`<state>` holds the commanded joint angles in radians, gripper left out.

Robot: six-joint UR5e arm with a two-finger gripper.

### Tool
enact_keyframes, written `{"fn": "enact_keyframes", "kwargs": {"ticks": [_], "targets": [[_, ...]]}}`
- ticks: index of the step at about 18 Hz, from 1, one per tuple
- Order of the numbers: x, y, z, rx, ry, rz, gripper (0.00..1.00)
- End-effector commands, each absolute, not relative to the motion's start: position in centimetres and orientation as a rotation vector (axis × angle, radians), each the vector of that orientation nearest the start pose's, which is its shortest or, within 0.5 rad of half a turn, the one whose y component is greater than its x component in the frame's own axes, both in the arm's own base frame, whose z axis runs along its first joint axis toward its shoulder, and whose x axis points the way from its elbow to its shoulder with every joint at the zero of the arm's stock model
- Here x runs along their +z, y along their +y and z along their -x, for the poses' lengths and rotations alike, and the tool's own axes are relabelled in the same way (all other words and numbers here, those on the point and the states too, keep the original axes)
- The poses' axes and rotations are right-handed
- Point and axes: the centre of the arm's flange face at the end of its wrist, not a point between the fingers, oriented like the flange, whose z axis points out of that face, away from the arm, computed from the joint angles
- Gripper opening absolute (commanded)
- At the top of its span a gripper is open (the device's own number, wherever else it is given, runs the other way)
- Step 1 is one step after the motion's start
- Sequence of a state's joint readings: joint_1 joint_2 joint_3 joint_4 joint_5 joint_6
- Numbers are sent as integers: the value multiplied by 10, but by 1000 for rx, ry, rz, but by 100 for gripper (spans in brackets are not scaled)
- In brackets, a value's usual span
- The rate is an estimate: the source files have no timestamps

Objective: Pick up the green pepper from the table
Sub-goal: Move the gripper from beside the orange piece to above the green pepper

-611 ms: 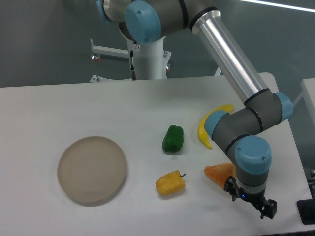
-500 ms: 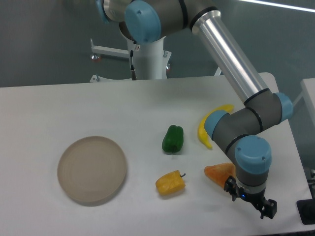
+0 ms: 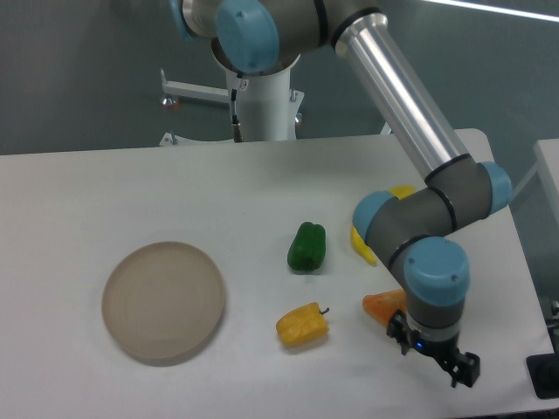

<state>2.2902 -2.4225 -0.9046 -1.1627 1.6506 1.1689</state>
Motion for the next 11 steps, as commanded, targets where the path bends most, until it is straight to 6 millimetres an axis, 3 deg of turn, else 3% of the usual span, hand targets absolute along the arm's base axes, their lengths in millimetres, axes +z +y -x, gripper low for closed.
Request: {"fn": "enact_keyframes", "kwargs": {"ticks": [6,11], "targets": [[318,652,403,68,377,2933,100],[332,616,373,1,199,2946,100]]}}
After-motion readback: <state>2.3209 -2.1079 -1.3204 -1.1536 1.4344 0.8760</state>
